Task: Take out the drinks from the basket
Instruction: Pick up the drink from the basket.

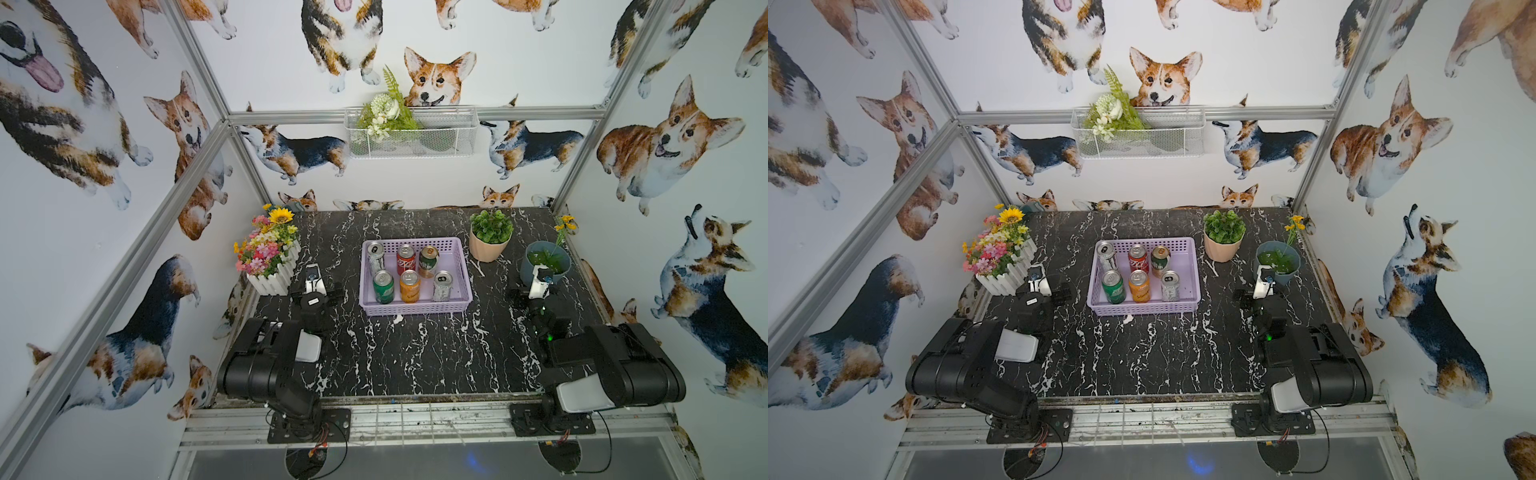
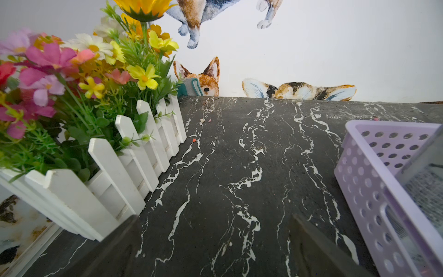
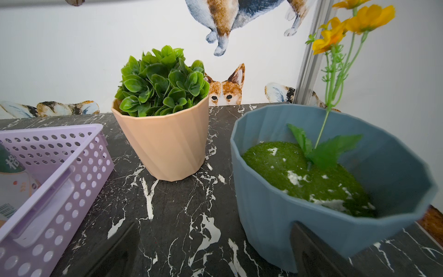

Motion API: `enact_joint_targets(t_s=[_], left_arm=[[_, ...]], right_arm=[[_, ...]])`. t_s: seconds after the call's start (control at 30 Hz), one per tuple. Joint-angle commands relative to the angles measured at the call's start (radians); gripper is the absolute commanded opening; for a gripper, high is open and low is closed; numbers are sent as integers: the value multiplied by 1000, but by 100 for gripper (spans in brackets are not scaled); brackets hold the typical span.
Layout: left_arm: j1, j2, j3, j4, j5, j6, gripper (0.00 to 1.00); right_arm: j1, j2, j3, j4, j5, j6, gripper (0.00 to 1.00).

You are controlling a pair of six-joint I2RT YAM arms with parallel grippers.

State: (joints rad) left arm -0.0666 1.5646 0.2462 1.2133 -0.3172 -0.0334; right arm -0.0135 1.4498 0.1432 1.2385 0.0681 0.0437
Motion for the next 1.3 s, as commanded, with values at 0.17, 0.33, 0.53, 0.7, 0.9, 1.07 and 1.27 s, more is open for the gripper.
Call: enact_joint_targets(t_s=[0.17,0.33,0.53,0.7,0.9,1.07,1.27], left_arm=[[0,-41,7,-22,-24,-8,100],[7,-159,146,-382,-159,-79,100],[8,-257,249,-566,-203,-191,100],[17,-373,370,-952,-401,-730,100],[123,-539,327,-946,-34,-764,100],[122,-657,297,-979,94,-821,100],[79,-491,574,-1363,348,-703,100]], right_arm=[[2,-40,15,-19,62,22,100],[5,-155,154,-371,96,65,100],[48,-275,222,-615,251,201,100],[88,-311,317,-887,582,522,100],[62,-384,355,-1079,402,685,100],[110,-460,392,-1136,99,566,100],[276,-376,525,-1231,-138,409,100]])
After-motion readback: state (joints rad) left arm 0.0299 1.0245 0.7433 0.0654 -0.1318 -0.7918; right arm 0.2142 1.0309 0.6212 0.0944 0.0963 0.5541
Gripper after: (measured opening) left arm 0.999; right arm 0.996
